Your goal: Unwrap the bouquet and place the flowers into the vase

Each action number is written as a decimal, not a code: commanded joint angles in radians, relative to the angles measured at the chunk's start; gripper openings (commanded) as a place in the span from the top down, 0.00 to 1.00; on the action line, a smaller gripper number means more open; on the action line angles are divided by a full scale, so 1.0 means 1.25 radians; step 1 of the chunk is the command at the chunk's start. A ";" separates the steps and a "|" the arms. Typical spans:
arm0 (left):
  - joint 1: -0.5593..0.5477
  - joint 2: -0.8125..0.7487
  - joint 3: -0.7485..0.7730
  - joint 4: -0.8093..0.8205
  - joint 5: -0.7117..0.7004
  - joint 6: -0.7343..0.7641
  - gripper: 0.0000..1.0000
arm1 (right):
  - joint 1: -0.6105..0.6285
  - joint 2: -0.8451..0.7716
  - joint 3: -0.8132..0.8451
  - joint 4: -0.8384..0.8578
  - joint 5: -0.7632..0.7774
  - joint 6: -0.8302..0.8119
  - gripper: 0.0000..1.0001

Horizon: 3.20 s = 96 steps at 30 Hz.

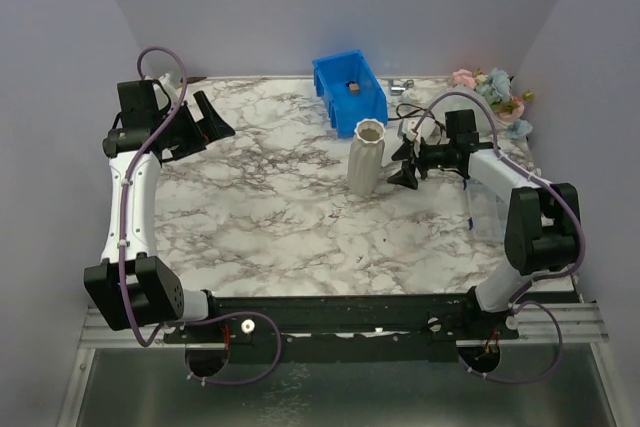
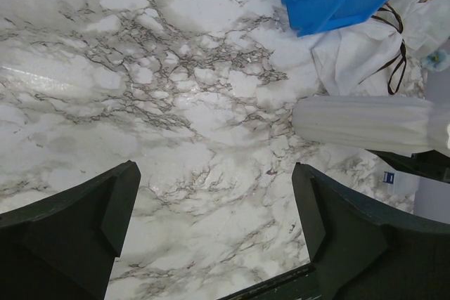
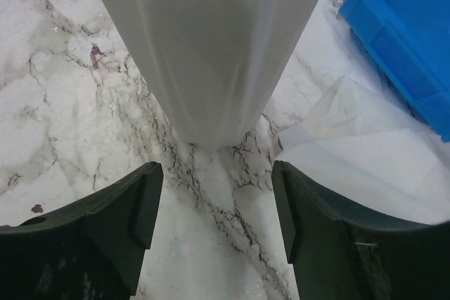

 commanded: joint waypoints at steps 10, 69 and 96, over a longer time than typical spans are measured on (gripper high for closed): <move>0.019 -0.023 0.050 0.001 0.037 0.011 0.01 | 0.073 0.083 -0.002 0.134 -0.044 -0.007 0.32; -0.127 -0.259 -0.638 0.627 -0.095 -0.141 0.14 | 0.368 0.324 0.220 0.599 0.268 0.706 0.30; -0.415 0.240 -0.517 0.997 -0.418 -0.246 0.41 | 0.150 -0.134 -0.096 0.316 0.340 0.689 0.29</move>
